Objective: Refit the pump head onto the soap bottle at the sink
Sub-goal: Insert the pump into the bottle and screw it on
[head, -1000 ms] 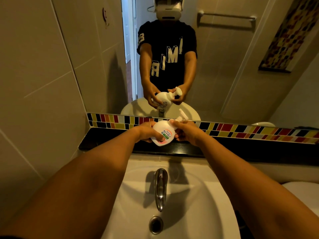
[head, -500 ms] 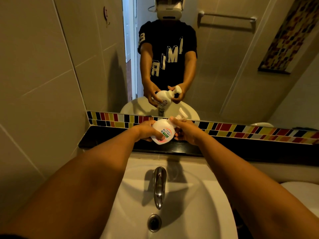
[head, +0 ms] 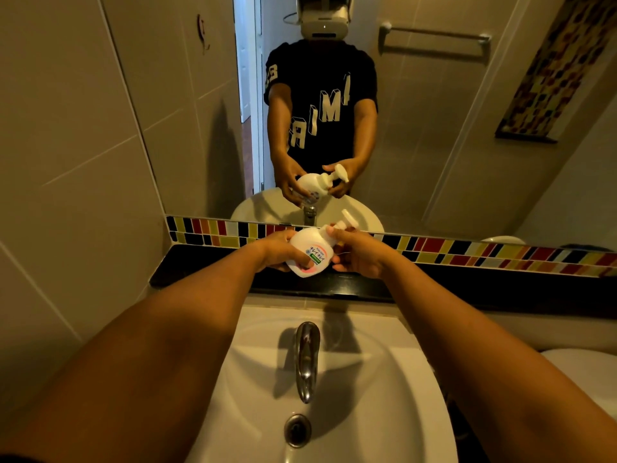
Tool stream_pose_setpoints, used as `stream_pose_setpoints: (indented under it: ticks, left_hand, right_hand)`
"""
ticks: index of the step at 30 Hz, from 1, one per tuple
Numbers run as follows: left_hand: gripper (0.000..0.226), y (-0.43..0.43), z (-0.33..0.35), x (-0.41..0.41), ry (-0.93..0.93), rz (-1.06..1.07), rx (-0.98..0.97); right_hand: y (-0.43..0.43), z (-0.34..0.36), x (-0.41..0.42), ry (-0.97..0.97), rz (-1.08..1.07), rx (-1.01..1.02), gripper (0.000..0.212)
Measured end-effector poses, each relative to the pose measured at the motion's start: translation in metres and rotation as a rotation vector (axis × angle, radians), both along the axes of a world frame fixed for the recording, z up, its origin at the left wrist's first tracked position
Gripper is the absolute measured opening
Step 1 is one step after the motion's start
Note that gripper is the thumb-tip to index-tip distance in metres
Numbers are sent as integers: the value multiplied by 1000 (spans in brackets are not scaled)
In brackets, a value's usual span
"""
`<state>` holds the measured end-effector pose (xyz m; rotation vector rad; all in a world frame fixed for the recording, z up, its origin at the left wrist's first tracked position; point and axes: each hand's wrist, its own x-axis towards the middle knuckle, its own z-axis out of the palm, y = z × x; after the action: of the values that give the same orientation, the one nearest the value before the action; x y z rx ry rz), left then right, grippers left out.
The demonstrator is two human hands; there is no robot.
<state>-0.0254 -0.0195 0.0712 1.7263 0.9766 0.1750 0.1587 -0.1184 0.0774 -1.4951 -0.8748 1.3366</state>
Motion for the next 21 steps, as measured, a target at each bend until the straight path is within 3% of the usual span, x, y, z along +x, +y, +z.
stream_pose_setpoints:
  ticks: [4, 11, 15, 21]
  left_hand:
    - [57, -1, 3, -1, -14, 4, -9]
    - [54, -5, 3, 3, 1, -8, 6]
    - [56, -2, 2, -2, -20, 10, -31]
    - [54, -3, 4, 1, -23, -7, -20]
  right_hand:
    - [-1, 0, 3, 10, -7, 5, 37]
    - [0, 1, -5, -121, -26, 16, 53]
    - [-4, -1, 1, -77, 37, 56, 35]
    - [-1, 0, -4, -165, -61, 104, 46]
